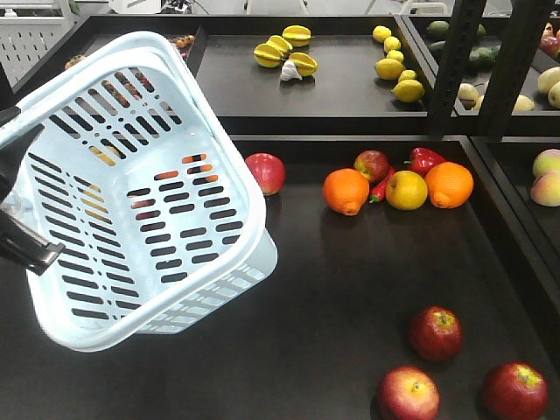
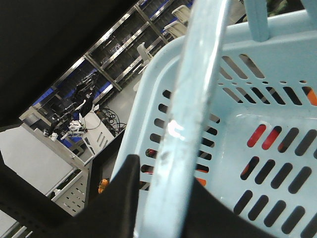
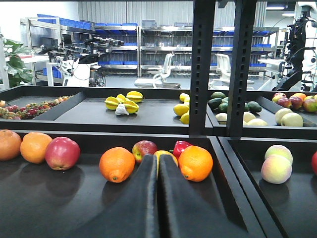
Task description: Pick three apples into basket with both arms
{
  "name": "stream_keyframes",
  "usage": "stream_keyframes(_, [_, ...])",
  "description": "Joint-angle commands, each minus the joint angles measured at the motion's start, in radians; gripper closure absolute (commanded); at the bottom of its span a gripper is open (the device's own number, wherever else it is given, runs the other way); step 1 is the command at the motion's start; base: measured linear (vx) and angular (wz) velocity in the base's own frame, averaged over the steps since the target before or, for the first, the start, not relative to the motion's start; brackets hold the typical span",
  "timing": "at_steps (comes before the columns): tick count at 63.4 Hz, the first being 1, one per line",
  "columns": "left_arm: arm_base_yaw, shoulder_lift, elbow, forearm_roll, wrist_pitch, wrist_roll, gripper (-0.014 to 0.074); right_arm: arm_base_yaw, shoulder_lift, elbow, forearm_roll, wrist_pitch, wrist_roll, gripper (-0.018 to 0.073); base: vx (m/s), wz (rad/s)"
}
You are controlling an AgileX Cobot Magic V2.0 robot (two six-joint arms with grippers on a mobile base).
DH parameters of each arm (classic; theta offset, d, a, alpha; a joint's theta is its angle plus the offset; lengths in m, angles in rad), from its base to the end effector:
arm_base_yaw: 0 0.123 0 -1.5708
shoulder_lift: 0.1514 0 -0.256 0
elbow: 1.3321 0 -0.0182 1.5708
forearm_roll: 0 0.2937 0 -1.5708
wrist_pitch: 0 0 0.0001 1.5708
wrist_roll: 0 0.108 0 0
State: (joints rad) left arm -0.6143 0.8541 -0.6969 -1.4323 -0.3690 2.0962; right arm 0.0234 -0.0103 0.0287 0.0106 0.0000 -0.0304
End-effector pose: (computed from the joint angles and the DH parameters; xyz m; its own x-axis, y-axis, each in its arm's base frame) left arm 0.2330 -0.1173 0.3351 0.1432 0.6121 -0.7777 0.2011 0.7514 0.6285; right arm 0.1460 0.0034 0.2047 0.0693 -0.0182 -0.9974 -0.0220 0.9996 -0.0198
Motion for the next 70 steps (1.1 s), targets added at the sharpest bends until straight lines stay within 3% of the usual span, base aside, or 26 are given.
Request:
stream_keyframes(1, [-0.002, -0.014, -0.03, 0.027, -0.019, -0.007, 0.0604, 0.001, -0.011, 0.013, -0.003, -0.108, -0.005, 0.0568, 0.0, 0.0])
stream_keyframes(8, [-0.002, -0.014, -0.03, 0.027, -0.019, -0.007, 0.0604, 0.001, -0.011, 0.013, -0.003, -0.153, -0.005, 0.0568, 0.0, 0.0])
stream_keyframes(70, [-0.002, -0.014, -0.03, 0.027, -0.019, -0.007, 0.0604, 0.001, -0.011, 0.013, -0.003, -0.136, -0.005, 0.0568, 0.0, 0.0])
